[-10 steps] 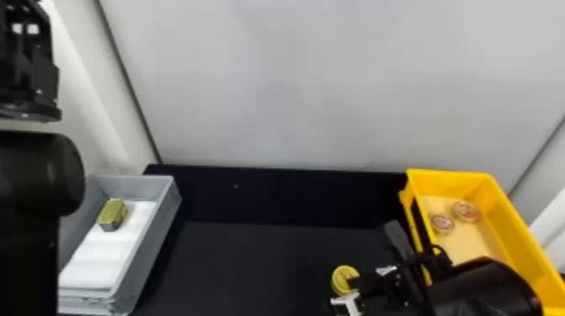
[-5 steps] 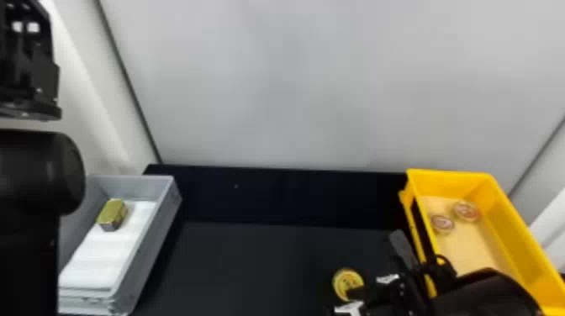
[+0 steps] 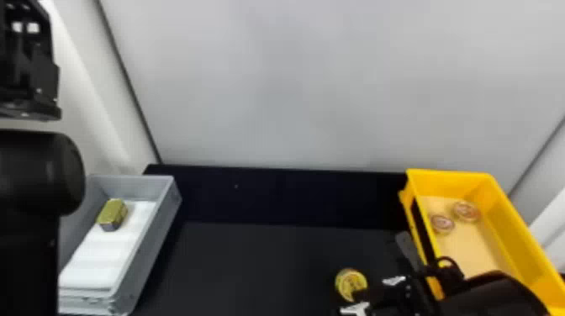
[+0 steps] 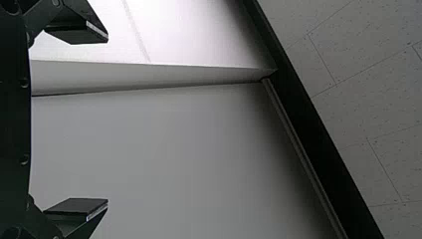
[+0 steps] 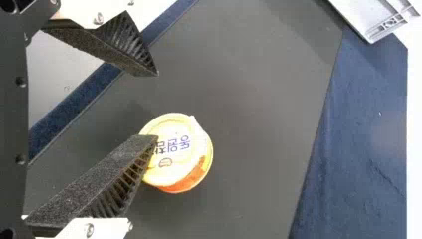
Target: Pick up the round yellow can and place it in the yellow rectangular box
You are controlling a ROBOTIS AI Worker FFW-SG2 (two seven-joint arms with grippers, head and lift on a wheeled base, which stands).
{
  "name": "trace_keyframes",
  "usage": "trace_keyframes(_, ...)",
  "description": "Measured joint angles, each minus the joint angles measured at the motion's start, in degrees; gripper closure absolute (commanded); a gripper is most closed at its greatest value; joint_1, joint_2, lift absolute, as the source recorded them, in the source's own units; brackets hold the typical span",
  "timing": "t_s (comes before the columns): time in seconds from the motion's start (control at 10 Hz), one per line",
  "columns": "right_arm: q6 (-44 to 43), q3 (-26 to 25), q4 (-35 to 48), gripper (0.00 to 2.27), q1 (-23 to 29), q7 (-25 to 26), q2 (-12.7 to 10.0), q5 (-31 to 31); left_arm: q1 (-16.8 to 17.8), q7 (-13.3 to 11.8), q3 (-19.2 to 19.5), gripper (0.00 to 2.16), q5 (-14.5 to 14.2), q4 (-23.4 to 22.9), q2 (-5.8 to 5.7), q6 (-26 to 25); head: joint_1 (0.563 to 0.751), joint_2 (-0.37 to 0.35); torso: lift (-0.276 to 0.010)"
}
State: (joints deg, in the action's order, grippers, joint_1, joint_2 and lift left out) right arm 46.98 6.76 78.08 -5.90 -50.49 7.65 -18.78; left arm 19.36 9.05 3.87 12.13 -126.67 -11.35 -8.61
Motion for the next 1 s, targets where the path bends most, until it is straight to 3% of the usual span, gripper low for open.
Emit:
trace_keyframes(0.6, -3.00, -0.22, 3.69, 0.12, -2.79, -1.07, -0.69, -0.11, 0.07, 0.08, -0.23, 0.11, 0.00, 0.01, -0.18, -0.26, 0.663, 0.054, -0.010)
trace_keyframes(1.0, -4.82, -1.33, 4.46, 0.12, -2.67, -1.04, -0.17, -5.23, -0.11, 0.09, 0.03, 0.11, 0.00, 0.02, -0.15, -0.27, 0.663, 0.054, -0.010)
